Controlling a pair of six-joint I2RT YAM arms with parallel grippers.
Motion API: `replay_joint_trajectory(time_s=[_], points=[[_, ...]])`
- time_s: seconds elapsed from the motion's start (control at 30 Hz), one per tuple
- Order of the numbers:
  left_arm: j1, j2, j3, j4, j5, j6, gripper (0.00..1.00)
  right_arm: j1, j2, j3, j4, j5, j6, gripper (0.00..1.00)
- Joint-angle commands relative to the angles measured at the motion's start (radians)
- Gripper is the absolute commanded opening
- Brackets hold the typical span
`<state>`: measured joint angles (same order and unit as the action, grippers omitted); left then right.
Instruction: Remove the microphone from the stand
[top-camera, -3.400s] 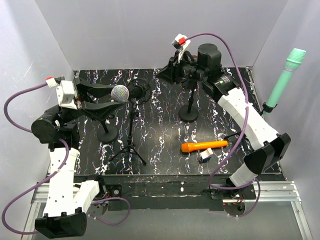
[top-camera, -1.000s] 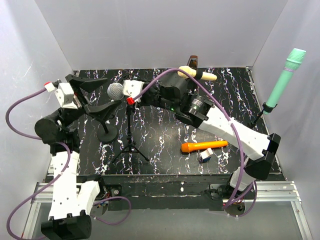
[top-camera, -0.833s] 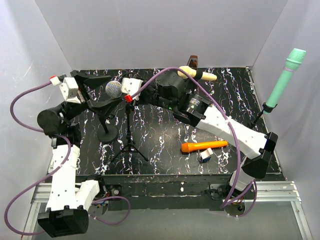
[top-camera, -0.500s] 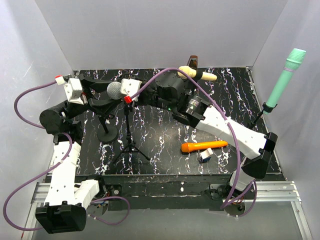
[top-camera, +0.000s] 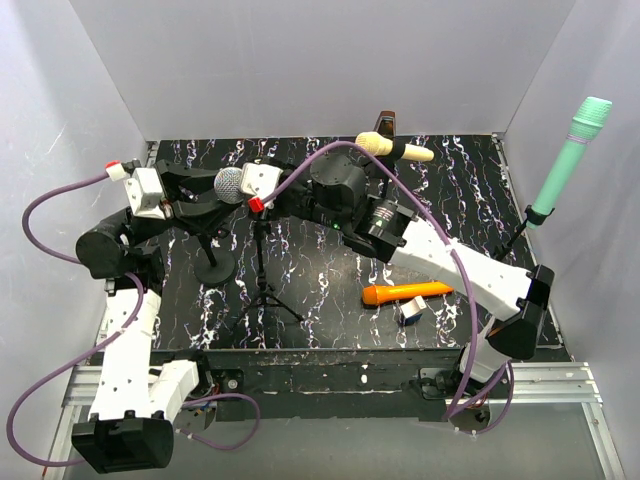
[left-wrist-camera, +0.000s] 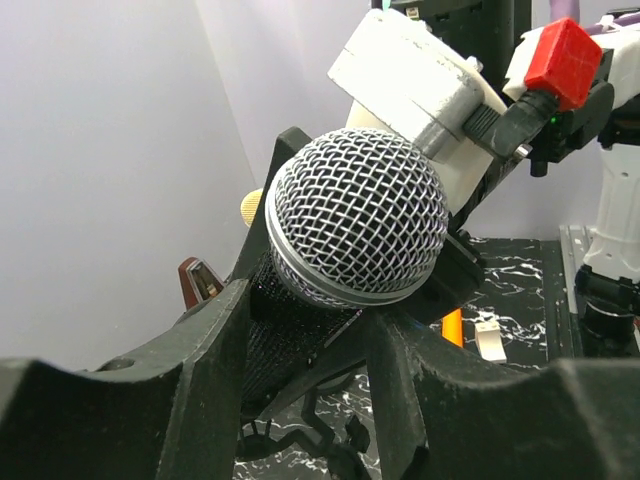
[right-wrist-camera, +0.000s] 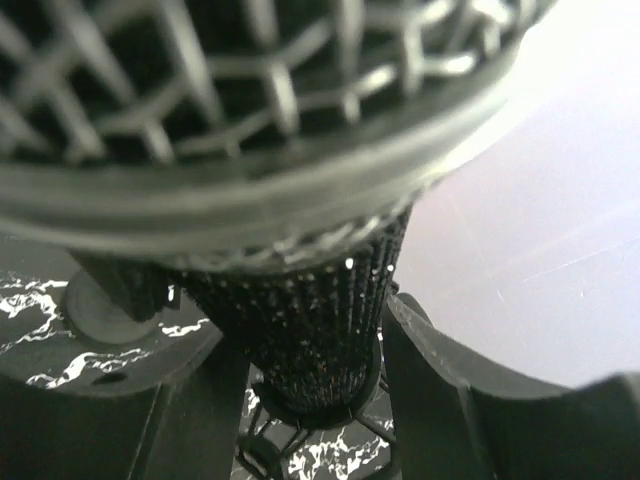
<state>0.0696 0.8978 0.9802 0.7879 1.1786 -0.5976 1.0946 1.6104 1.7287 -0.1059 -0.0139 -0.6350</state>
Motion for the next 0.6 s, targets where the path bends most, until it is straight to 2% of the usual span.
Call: replay_joint_trajectory(time_s=[0.0, 0.33, 0.57], points=[[-0.019, -0.077, 0.005, 0.068, 0.024, -0.091, 0.0, -0.013, -0.013, -0.066, 0.009, 0.089, 0.001, 0.61], [-0.008, -0.18, 0.072, 0.033, 0.042, -0.117, 0.0, -0.016, -0.009, -0.216, 0.17, 0.187, -0.109, 0.64], [0.012, -0.296, 0.094, -0.13, 0.055, -0.025, 0.0, -0.016, -0.047, -0.356, 0.282, 0.226, -0.177, 0.66]])
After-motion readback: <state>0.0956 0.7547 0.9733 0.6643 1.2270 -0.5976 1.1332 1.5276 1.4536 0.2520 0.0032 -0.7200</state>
